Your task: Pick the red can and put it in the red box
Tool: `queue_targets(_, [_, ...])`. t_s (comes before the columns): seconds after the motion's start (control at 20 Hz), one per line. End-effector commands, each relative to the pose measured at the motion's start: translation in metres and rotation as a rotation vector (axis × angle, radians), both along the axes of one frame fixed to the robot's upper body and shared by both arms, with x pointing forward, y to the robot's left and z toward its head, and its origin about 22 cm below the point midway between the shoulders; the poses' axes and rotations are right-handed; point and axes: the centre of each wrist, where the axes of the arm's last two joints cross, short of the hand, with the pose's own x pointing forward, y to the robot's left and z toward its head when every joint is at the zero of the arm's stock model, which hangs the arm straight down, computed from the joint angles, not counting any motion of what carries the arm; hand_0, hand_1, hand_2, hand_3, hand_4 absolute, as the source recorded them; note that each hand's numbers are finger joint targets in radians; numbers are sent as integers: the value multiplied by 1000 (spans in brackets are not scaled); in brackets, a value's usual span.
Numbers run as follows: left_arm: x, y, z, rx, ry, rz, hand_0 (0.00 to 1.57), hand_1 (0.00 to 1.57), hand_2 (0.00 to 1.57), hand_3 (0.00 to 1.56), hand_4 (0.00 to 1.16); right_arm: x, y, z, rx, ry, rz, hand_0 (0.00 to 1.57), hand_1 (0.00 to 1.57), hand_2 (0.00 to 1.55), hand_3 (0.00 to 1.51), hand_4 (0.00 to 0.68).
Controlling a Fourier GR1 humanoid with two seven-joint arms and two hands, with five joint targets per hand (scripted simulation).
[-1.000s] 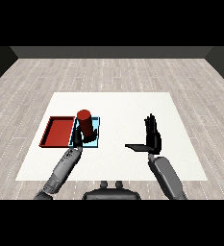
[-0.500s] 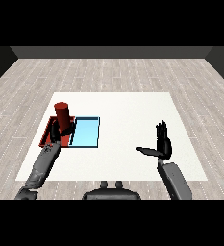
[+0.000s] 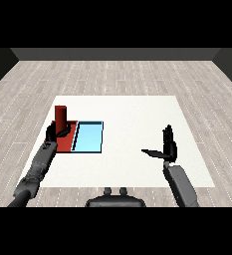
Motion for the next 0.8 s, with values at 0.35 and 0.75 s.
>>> queue_targets(0.35, [-16, -2, -45, 37, 367, 172, 593, 593, 628, 406, 781, 29, -13, -4, 25, 5, -3, 0, 0, 0, 0, 0])
queue_targets(0.75, [-34, 30, -48, -107, 484, 246, 0, 0, 0, 0, 649, 32, -7, -10, 30, 5, -13, 0, 0, 0, 0, 0])
